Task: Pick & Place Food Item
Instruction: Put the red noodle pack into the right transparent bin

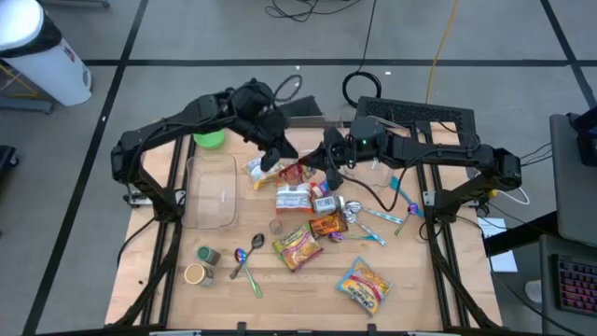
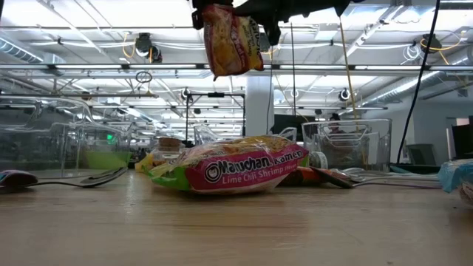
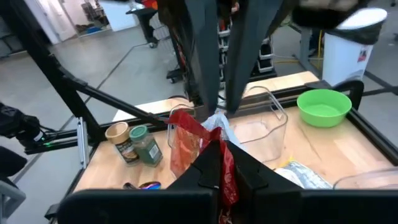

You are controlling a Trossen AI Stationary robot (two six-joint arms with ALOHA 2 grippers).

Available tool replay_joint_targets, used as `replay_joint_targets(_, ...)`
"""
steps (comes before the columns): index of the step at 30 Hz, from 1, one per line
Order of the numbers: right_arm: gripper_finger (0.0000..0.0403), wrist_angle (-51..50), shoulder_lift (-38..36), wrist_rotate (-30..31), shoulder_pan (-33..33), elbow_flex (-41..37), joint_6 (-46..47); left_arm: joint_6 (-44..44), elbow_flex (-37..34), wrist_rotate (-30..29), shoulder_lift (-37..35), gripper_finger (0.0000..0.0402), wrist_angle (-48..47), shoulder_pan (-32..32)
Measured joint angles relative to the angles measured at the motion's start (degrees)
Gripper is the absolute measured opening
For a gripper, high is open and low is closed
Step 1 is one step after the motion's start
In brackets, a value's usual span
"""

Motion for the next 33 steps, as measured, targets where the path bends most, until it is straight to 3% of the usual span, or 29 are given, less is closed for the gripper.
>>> replay_joint_targets(10, 0.0000, -0.30, -0.97, 1.51, -1.89, -0.04, 1.53, 0.59, 0.00, -0.46, -2.06, 0.0158, 8.56, 4.54)
replay_joint_targets(15, 0.0000, -0.90, -4.22, 5.35, -4.62, -0.07, 1.79, 2.76, 0.00, -5.24, -3.53, 0.0197, 8.44, 6.16)
replay_joint_targets(20, 0.0000, -1.03, -7.30, 8.42, -7.13, -0.07, 4.36, 4.70, 0.00, -9.39, -3.40, 0.0213, 8.27, 6.14)
replay_joint_targets(33, 0.0000, 2.12, -8.81, 8.53, -8.20, -0.04, 7.61, 8.94, 0.00, -16.46, -2.92, 0.0214, 10.01, 5.18)
